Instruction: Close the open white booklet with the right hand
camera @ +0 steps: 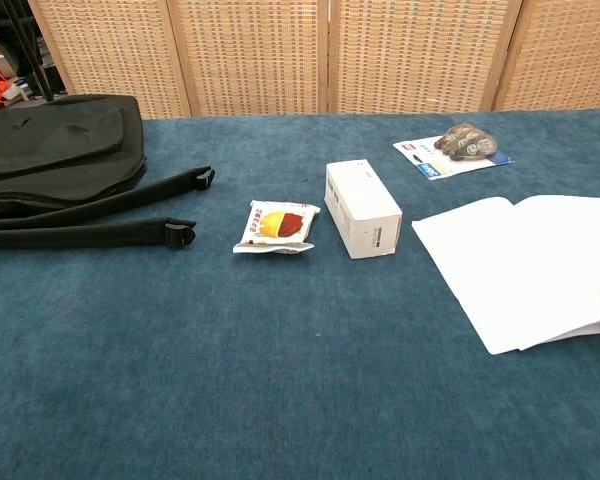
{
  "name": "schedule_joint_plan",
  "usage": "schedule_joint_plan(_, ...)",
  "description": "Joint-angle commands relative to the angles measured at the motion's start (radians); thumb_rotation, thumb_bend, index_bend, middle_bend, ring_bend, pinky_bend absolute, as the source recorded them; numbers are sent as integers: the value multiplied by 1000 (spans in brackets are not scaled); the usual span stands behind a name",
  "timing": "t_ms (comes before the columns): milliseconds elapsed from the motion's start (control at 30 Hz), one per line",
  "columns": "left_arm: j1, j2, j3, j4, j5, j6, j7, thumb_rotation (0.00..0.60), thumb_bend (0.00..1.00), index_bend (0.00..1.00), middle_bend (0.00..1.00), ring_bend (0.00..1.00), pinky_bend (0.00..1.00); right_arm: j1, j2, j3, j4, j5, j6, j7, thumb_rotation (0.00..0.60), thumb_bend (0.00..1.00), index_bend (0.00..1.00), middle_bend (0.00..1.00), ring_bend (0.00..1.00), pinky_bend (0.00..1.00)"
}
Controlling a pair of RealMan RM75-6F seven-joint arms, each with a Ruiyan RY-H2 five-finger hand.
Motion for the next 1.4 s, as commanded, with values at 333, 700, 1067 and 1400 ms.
schedule_joint_plan(333, 3, 3, 0, -2, 2, 8, -9, 553, 66, 0, 0, 0, 0, 30, -96, 9, 22, 29, -48, -10, 600, 249, 0, 0, 0, 0)
schedule_joint_plan(700, -1, -3, -1, 4, -2, -3, -1, 553, 67, 0, 0, 0, 0, 61, -143, 33, 93, 89, -103, 18, 600, 248, 0, 0, 0, 0)
schedule_joint_plan(1067, -2, -8, 0, 5, -1, -3, 7, 551, 67, 0, 0, 0, 0, 75, -158, 36, 134, 113, -123, 49, 600, 249, 0, 0, 0, 0)
schedule_joint_plan(1400, -2, -8, 0, 5, 1, 1, 6, 552, 67, 0, 0, 0, 0, 85, -171, 31, 157, 118, -133, 61, 600, 254, 0, 0, 0, 0)
